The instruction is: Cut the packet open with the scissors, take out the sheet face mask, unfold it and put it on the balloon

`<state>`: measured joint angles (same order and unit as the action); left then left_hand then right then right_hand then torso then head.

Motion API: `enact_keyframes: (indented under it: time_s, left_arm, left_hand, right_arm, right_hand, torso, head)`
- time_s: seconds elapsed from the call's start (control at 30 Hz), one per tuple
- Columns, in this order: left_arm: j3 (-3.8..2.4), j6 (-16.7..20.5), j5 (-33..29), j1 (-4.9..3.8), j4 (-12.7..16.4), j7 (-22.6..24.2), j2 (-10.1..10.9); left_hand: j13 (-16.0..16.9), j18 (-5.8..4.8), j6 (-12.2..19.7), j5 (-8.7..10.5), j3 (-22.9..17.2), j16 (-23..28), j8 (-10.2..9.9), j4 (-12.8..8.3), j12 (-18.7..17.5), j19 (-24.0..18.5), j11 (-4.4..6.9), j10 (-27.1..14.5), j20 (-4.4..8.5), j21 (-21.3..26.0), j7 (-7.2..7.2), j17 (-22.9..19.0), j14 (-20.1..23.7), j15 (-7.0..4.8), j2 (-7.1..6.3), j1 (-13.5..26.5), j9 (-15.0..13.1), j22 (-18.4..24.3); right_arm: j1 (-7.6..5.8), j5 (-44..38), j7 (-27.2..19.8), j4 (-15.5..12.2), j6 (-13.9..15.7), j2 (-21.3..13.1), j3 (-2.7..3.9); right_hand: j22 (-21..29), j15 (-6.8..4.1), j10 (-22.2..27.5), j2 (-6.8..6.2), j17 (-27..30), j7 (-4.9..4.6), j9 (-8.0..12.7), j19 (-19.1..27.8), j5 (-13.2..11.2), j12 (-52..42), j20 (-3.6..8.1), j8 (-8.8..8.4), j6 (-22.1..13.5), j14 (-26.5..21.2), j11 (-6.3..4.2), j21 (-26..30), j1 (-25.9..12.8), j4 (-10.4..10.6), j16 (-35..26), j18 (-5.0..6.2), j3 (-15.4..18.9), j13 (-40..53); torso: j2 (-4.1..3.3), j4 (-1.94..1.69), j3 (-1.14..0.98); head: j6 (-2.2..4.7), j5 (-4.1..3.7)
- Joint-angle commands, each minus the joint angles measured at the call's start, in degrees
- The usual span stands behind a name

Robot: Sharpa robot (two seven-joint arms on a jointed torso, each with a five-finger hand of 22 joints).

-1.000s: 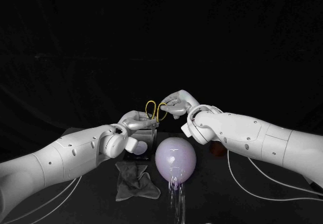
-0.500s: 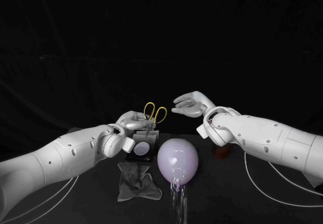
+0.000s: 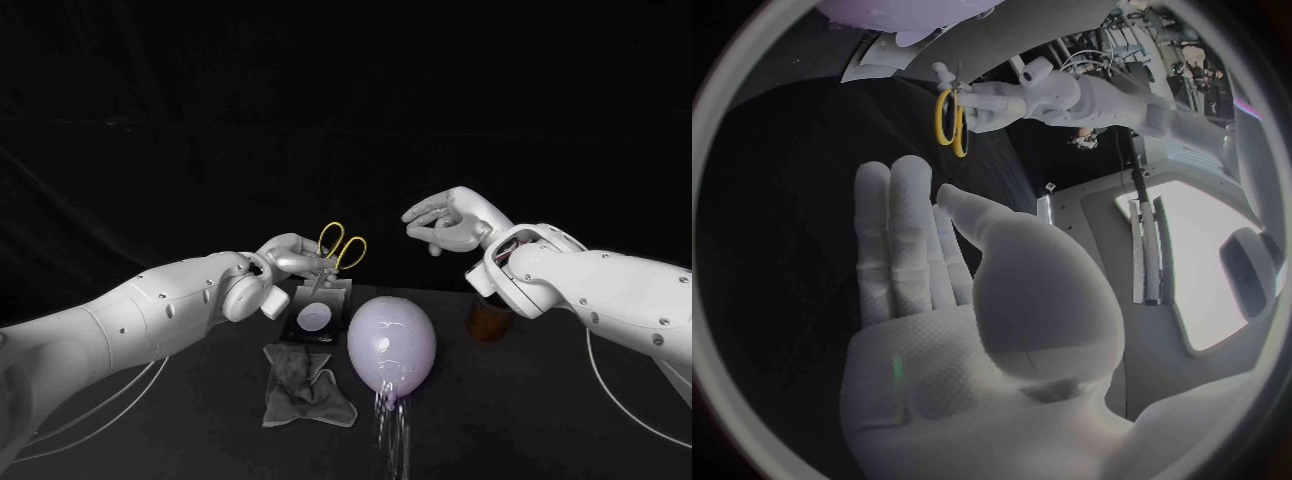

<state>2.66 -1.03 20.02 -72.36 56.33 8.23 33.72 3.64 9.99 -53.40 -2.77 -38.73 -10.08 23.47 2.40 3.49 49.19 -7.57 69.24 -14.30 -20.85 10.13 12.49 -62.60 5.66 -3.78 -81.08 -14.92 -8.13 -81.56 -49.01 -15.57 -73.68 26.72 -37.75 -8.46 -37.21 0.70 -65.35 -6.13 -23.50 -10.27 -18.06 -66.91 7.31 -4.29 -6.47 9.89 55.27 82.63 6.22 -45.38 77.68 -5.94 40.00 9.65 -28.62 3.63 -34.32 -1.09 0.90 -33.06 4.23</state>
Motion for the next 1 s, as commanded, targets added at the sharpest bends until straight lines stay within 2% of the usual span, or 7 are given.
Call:
enact_keyframes:
  time_s: [0.03,0.07,0.17,0.27,0.5,0.63,1.0]
  left_arm:
    - [-0.05,-6.1,3.7,-0.82,-0.5,-4.1,-0.4]
    - [-0.04,-6.7,3.8,-1.05,-0.7,-4.6,-0.5]
    - [0.02,-8.4,4.2,-1.93,-1.3,-6.2,-1.0]
    - [0.1,-9.4,4.3,-2.54,-1.8,-7.2,-1.4]
    - [0.47,-11.5,4.2,-3.75,-2.3,-9.0,-2.2]
    - [0.62,-12.3,4.0,-4.08,-2.1,-9.8,-2.3]
    - [0.72,-13.3,3.4,-4.45,-0.6,-10.7,-2.0]
  left_hand:
    - [0.0,0.4,0.2,-0.07,0.3,-0.3,0.1,-0.3,0.1,0.2,0.48,0.5,0.3,-0.5,-0.17,0.2,-0.5,-0.06,0.31,0.5,-9.9,-0.3]
    - [0.0,0.4,0.2,-0.07,0.3,-0.3,0.1,-0.3,0.1,0.2,0.48,0.5,0.31,-0.6,-0.17,0.2,-0.5,-0.06,0.33,0.5,-9.9,-0.3]
    - [0.1,0.38,0.2,-0.07,0.4,-0.3,0.1,-0.4,0.1,0.2,0.51,0.6,0.42,-0.9,-0.18,0.3,-0.6,-0.1,0.39,0.6,-10.1,-0.5]
    - [0.1,0.38,0.2,-0.07,0.4,-0.4,0.1,-0.4,0.1,0.2,0.52,0.6,0.45,-1.0,-0.18,0.3,-0.6,-0.11,0.4,0.7,-10.1,-0.6]
    - [0.1,0.35,0.2,-0.08,0.5,-0.4,0.1,-0.5,0.2,0.2,0.54,0.7,0.54,-1.3,-0.18,0.4,-0.7,-0.15,0.47,0.8,-10.2,-0.8]
    - [0.1,0.32,0.2,-0.08,0.5,-0.5,0.1,-0.5,0.2,0.2,0.54,0.9,0.62,-1.6,-0.1,0.5,-0.8,-0.18,0.69,0.9,-10.3,-0.9]
    - [0.1,0.3,0.2,-0.07,0.5,-0.5,0.1,-0.5,0.2,0.2,0.54,1.0,0.64,-1.8,-0.07,0.6,-0.8,-0.18,0.77,1.0,-10.4,-1.0]
  right_arm:
    - [-0.69,-17.4,1.2,-2.9,-3.1,0.0,0.07]
    - [-0.89,-20.4,2.1,-3.8,-3.6,0.1,0.08]
    - [-1.36,-30.6,5.8,-6.1,-5.0,1.3,0.08]
    - [-1.53,-36.8,8.5,-7.1,-5.6,2.7,0.06]
    - [-1.63,-48.5,14.5,-6.9,-4.8,6.3,-0.11]
    - [-1.45,-52.2,16.2,-5.7,-4.2,8.1,-0.17]
    - [-0.83,-56.6,18.0,-2.9,-5.6,11.0,-0.29]
  right_hand:
    - [-17.7,0.15,-0.8,-1.94,-20.8,-0.3,0.8,-5.4,0.2,0.8,0.16,-1.26,1.0,2.6,-0.87,-17.0,-2.7,-0.3,21.0,-2.66,-4.1,-0.1]
    - [-17.7,0.15,-0.8,-1.94,-20.8,-0.3,0.8,-5.4,0.2,0.8,0.16,-1.26,1.0,2.6,-0.87,-17.0,-2.7,-0.3,21.0,-2.66,-4.1,-0.1]
    - [-28.4,0.56,-0.5,-2.73,-33.2,0.3,0.9,-9.9,-0.1,0.7,-0.06,-1.62,1.0,3.6,-0.07,-25.8,-3.8,0.2,30.6,-4.42,-4.8,0.0]
    - [-31.6,0.58,0.0,-3.06,-37.0,0.18,0.9,-10.8,-0.8,0.7,-0.49,-1.95,0.7,3.5,0.04,-28.5,-4.1,0.4,34.1,-4.95,-5.5,0.0]
    - [-33.0,0.96,3.5,-4.11,-39.8,0.56,1.2,-10.5,-2.5,0.8,-0.93,-3.0,-1.0,3.2,0.35,-29.6,-4.5,0.8,36.8,-5.01,-5.4,-0.1]
    - [-32.7,1.7,5.8,-4.79,-41.0,-0.11,1.5,-9.8,-2.6,0.8,-1.01,-3.87,-2.4,3.2,0.9,-29.3,-4.2,0.6,38.0,-4.83,-4.7,-0.1]
    - [-32.0,1.13,12.2,-4.62,-41.8,0.81,2.0,-8.8,-3.1,0.9,-0.77,-5.18,-4.6,3.2,0.02,-28.4,-3.1,0.2,39.0,-4.46,-2.7,-0.1]
  torso:
    - [0.0,0.12,-0.34]
    - [0.01,0.13,-0.36]
    - [0.07,0.16,-0.49]
    - [-0.02,0.0,-0.46]
    - [-0.04,-0.08,-0.2]
    - [-0.1,-0.07,-0.18]
    - [-0.06,-0.05,-0.16]
  head:
    - [-0.11,0.65]
    - [-0.15,0.7]
    - [-0.32,0.74]
    - [-0.3,0.7]
    - [-0.09,0.54]
    - [-0.08,0.43]
    - [-0.34,0.28]
